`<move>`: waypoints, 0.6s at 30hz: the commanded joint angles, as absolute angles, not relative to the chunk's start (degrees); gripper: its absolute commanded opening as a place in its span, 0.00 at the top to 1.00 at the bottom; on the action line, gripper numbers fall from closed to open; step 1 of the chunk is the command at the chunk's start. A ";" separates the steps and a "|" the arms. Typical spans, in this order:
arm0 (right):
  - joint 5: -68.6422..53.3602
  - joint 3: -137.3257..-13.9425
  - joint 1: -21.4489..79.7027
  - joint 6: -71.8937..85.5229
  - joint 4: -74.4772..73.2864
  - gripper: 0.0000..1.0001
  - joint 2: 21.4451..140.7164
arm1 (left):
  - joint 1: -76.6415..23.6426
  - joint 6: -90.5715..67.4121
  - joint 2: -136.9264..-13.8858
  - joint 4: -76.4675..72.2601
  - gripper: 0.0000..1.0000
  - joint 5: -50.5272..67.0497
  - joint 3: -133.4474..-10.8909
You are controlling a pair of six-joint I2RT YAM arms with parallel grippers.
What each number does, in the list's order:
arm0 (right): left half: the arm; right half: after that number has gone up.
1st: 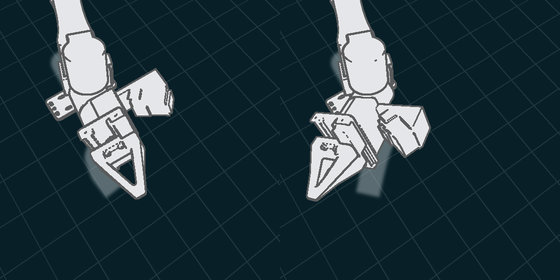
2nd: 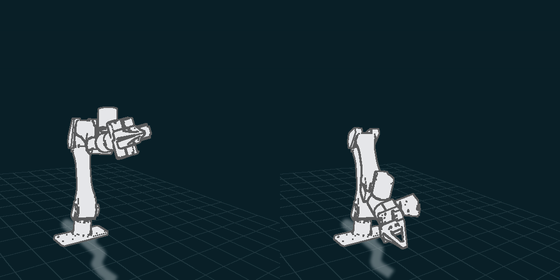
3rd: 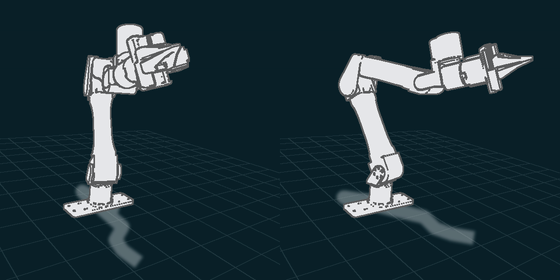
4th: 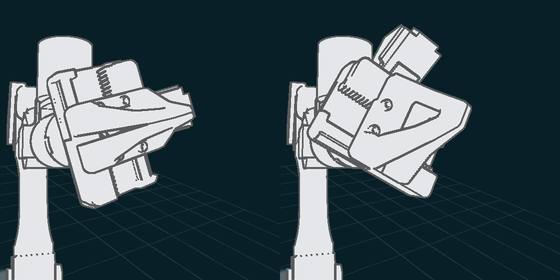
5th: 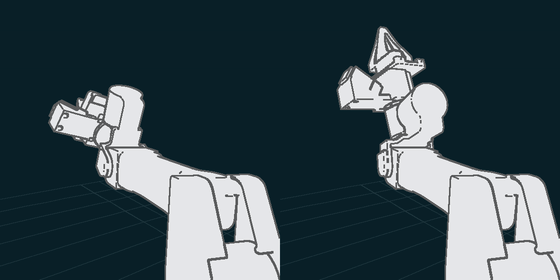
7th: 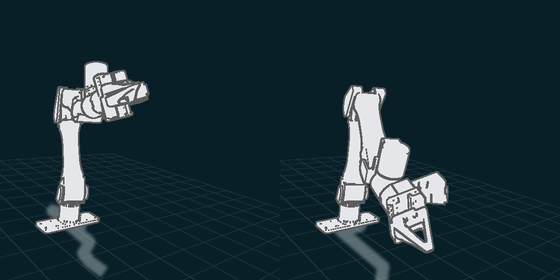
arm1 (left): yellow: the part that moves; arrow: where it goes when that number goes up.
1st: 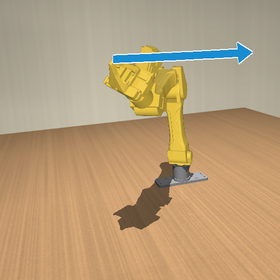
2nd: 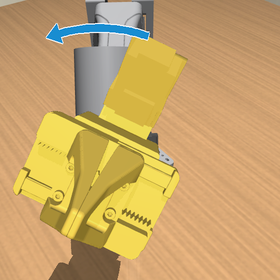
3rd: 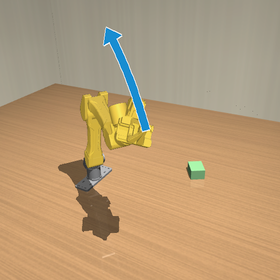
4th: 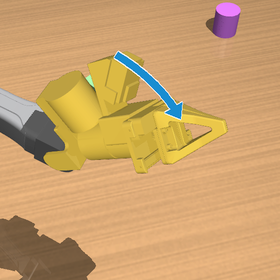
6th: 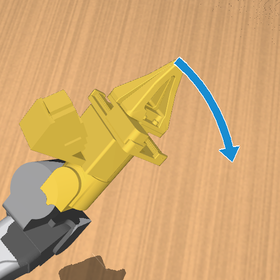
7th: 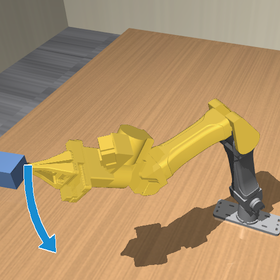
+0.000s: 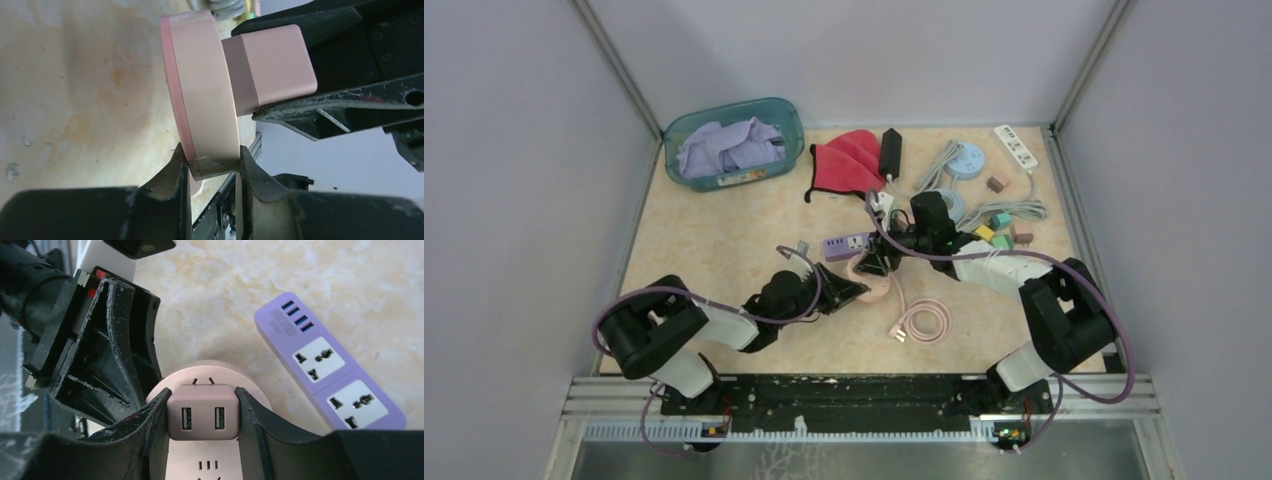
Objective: Pull the plug off the socket
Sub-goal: Remove the plug from the socket.
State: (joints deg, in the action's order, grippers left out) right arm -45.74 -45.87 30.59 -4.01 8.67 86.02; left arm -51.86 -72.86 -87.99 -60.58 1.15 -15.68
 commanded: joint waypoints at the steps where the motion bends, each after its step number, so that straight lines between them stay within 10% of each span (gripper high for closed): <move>1: -44.16 -46.29 33.78 -5.29 12.55 1.00 82.89 | -51.74 -69.88 -88.57 -50.59 0.94 2.74 -21.47; 13: -23.40 -42.34 39.33 8.89 26.03 1.00 81.54 | -51.33 -70.12 -87.04 -55.13 1.00 1.19 -16.61; 18: -34.21 -41.39 34.19 7.80 27.50 1.00 81.84 | -49.95 -71.72 -86.79 -62.51 1.00 0.86 -11.85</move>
State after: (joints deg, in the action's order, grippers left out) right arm -27.70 -40.49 36.93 1.61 16.86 84.47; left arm -50.22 -71.92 -87.66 -55.07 -0.19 -14.83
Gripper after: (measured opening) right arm 0.448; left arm 0.388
